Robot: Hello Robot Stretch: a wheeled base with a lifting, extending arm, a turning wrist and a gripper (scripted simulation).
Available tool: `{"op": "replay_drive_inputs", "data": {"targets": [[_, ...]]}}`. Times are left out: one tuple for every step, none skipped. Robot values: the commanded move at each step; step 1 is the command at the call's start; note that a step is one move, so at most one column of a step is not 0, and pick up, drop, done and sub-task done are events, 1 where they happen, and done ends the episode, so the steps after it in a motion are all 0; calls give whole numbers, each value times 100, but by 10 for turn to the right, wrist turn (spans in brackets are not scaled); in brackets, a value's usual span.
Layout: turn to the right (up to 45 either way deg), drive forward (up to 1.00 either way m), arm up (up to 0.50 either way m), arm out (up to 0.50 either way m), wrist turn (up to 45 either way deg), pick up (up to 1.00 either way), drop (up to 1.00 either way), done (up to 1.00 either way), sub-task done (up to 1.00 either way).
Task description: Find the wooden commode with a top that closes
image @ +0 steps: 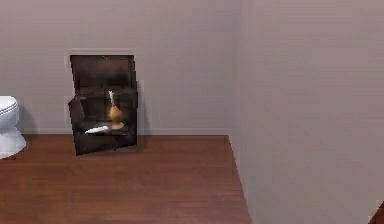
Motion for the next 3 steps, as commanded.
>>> {"op": "replay_drive_inputs", "data": {"targets": [[0,100,0,0,0,0,0,0,0],[0,15,0,0,0,0,0,0,0],[-450,0,0,0,0,0,0,0,0]]}}
